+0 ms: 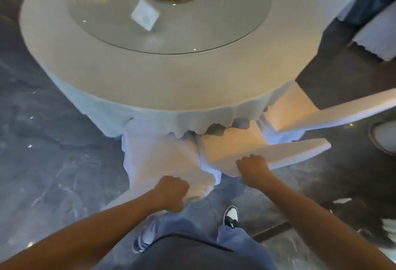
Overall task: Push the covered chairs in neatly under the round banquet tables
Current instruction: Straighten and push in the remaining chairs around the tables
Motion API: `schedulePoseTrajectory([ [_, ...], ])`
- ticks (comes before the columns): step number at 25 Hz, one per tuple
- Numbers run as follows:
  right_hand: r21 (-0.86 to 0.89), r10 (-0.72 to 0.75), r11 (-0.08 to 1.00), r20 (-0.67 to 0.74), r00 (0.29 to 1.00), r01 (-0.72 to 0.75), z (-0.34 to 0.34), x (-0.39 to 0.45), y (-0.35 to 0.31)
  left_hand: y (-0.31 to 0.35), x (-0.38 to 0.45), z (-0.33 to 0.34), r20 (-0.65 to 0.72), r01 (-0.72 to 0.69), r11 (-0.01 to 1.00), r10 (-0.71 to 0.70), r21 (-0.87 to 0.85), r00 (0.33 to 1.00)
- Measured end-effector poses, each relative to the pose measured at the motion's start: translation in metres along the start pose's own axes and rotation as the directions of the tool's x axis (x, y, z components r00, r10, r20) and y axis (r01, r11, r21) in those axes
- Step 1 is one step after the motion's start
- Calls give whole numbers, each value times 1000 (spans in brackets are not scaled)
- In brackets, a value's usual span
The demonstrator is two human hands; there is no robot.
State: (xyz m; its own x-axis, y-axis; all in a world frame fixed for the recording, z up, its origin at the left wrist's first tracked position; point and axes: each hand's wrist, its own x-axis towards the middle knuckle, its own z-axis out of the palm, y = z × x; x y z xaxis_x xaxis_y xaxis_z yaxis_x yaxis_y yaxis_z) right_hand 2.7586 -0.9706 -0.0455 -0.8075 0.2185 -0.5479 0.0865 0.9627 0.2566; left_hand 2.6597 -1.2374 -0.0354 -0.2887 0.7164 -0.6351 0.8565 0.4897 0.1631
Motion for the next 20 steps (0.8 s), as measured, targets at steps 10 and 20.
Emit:
schedulePoseTrajectory([
  [10, -101, -233, 968, -18, 972, 230, 21, -4, 42, 25, -9, 26, -254, 360, 929, -370, -87, 894],
  [20, -36, -168, 986, -107, 980, 165, 4, 11, 21, 30, 5, 19, -304, 373, 922, -386, -103, 871],
])
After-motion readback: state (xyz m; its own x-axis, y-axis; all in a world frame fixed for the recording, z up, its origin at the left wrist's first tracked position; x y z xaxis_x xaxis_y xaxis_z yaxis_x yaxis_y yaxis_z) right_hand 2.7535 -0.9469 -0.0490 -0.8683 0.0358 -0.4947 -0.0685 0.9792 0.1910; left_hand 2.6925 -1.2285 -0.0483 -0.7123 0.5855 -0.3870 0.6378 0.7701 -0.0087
